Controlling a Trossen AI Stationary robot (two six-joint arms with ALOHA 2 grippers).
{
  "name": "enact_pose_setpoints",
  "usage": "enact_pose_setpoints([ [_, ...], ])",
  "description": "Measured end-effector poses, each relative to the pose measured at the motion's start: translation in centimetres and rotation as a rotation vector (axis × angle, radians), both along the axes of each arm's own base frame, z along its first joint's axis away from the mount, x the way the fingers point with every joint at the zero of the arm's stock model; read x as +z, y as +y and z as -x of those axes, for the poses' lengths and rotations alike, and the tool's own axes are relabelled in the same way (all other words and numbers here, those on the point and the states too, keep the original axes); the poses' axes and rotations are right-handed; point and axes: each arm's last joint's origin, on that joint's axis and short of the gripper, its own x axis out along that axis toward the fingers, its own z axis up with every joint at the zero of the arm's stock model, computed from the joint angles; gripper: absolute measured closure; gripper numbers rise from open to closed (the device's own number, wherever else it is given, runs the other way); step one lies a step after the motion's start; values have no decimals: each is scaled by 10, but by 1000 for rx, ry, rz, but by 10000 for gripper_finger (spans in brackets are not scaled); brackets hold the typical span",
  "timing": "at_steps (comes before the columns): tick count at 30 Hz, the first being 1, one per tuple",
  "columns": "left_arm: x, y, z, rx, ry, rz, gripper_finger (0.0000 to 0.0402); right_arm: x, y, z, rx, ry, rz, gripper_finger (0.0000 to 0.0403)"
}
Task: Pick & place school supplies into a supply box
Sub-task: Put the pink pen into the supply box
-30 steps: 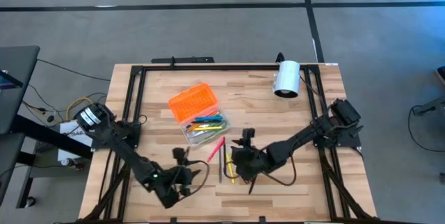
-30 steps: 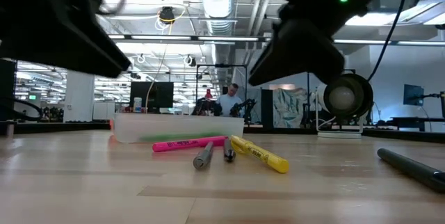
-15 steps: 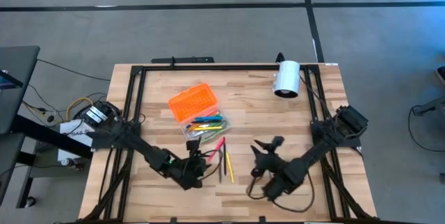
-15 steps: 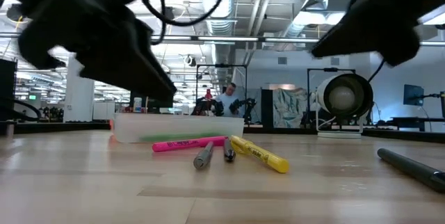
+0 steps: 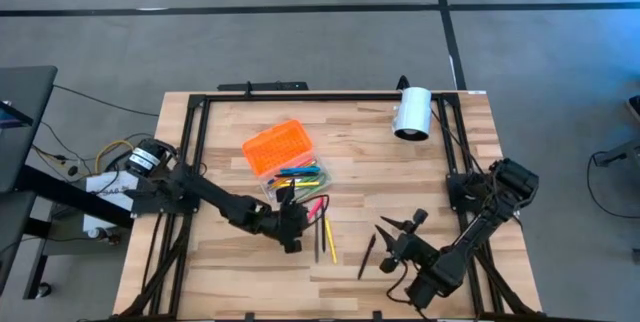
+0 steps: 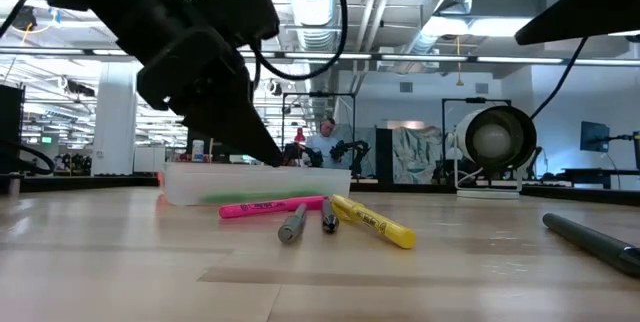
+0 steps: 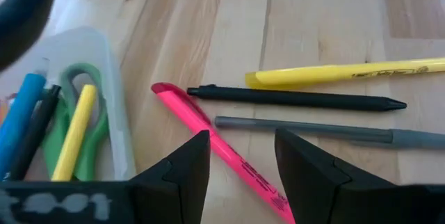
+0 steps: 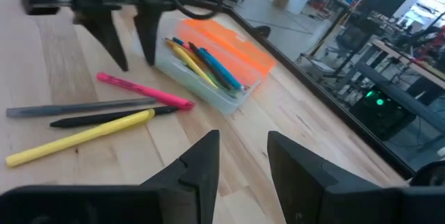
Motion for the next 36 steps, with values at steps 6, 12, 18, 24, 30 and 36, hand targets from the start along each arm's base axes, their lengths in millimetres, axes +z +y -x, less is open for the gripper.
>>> enact_pose_setpoints([
  [6,-13,5,-8,-23,23,31,248,-1,1,0,3,-1,-7,287],
  [12,-31,8,-12,-31,64,37,248,-3,-1,0,-5,12,-9,287],
  [18,-33,9,-12,-13,66,24,248,-4,-1,0,-8,18,-11,287],
  [24,-34,10,-11,-21,89,22,255,-4,-1,1,-7,18,-10,287],
  [30,-36,8,-8,-28,122,43,315,-4,-2,0,-10,18,-11,287],
  [36,-36,6,-6,-11,125,44,386,-4,-1,-1,-10,13,-18,287],
])
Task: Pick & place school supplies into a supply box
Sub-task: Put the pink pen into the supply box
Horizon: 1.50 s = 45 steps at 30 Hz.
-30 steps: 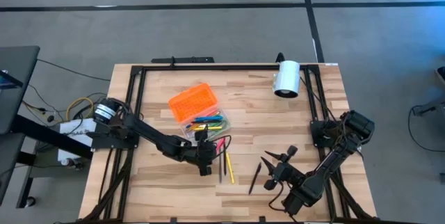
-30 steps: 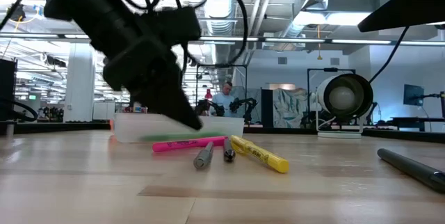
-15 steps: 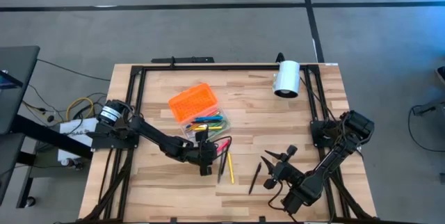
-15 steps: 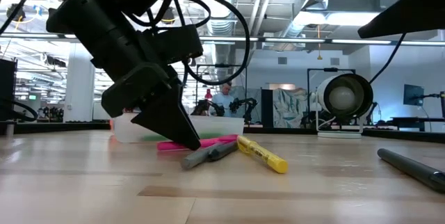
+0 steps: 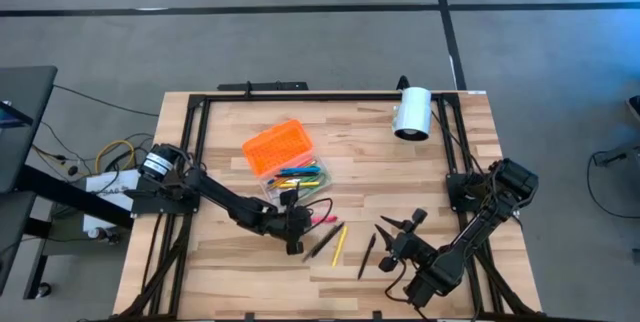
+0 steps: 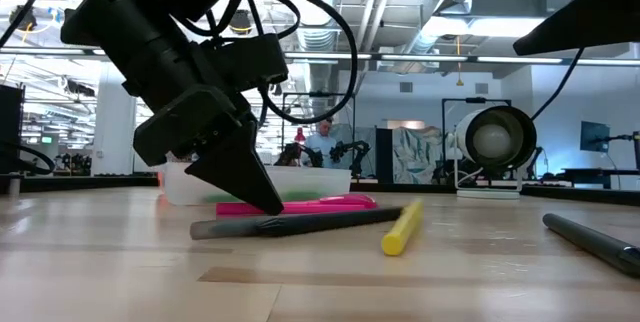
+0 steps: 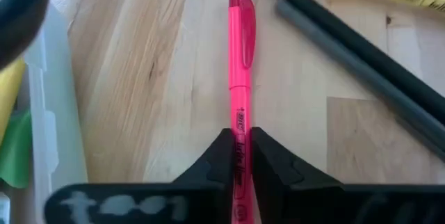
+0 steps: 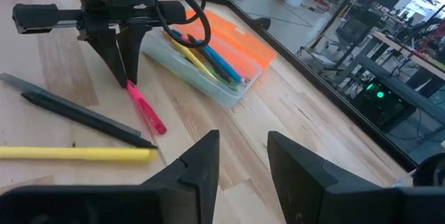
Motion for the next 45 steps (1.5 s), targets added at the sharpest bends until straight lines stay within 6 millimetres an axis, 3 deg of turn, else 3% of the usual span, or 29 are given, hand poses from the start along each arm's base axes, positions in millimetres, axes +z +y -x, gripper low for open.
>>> enact_pose_setpoints([
  [8,-1,-1,1,39,-9,-4,364,0,1,0,2,-1,-4,287],
  [14,-1,-4,4,51,-19,-57,390,0,1,0,2,0,-4,287],
  [21,-1,-5,4,54,-24,-69,377,0,1,0,2,0,-4,287],
  [45,12,-13,-7,10,-68,-136,388,0,1,0,2,3,-4,287],
])
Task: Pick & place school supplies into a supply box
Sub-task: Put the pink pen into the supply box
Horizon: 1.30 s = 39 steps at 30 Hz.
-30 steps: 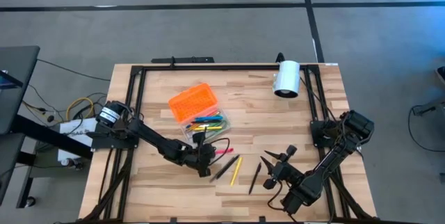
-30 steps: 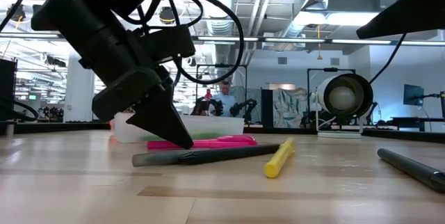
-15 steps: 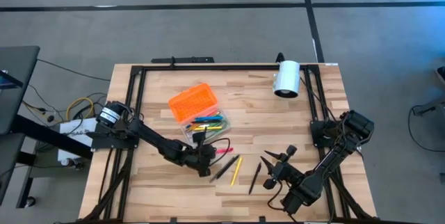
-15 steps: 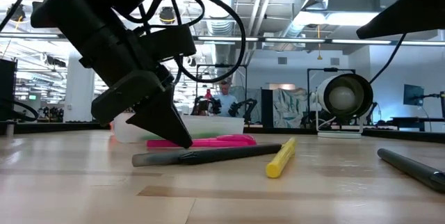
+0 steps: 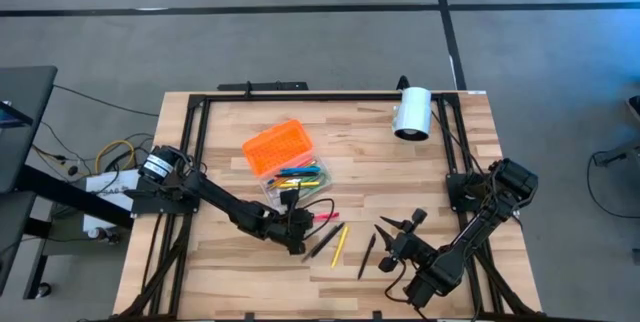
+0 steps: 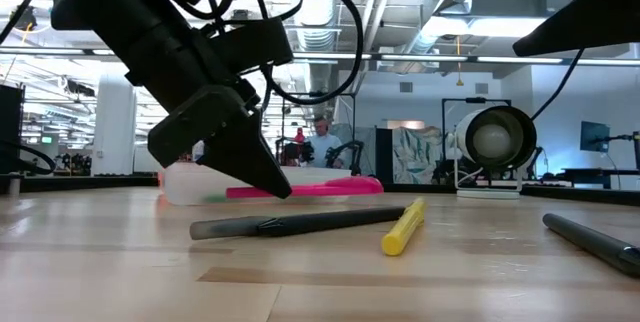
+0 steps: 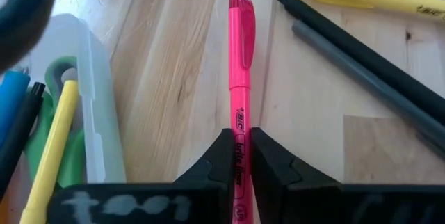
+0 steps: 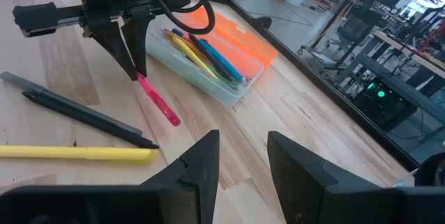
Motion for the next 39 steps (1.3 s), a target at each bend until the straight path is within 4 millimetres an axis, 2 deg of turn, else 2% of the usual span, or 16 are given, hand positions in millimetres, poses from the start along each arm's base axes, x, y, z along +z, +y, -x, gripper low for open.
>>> enact_pose_setpoints([
  [18,1,-1,0,4,-9,-11,388,0,0,0,0,-2,-3,287],
  [23,14,-5,2,-8,-50,-37,388,0,0,0,-1,-2,-5,287],
  [28,35,-10,8,-16,-112,-79,388,0,0,0,-1,-5,-8,287],
  [32,48,-8,16,37,-129,-150,388,0,1,-1,-1,-10,-15,287],
  [36,53,-2,26,137,-107,-212,388,-1,1,-1,-1,-13,-19,287],
  [39,49,4,34,211,-64,-261,388,-1,1,-1,-1,-14,-20,287],
])
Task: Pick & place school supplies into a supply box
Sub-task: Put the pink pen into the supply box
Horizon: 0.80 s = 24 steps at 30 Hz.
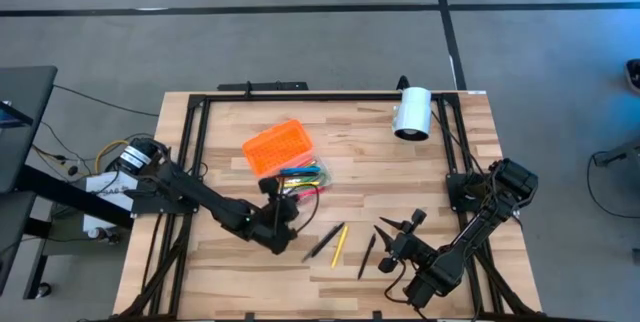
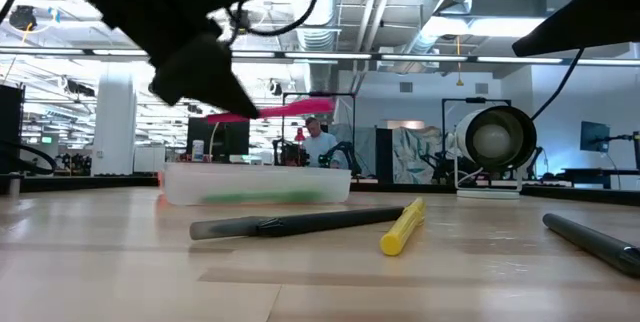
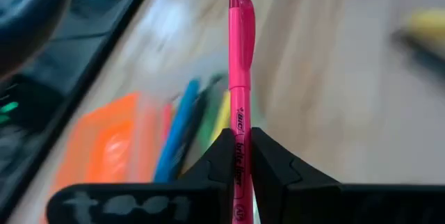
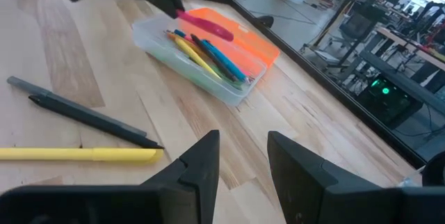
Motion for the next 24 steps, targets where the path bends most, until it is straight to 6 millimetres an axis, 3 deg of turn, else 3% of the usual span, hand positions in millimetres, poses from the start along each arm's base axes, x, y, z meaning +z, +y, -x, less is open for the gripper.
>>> enact_pose_setpoints([
  [7,-8,15,12,129,63,-9,388,0,0,0,0,-1,-1,287],
  [24,-9,16,13,137,71,-11,388,0,-3,-3,-13,-2,-3,287],
])
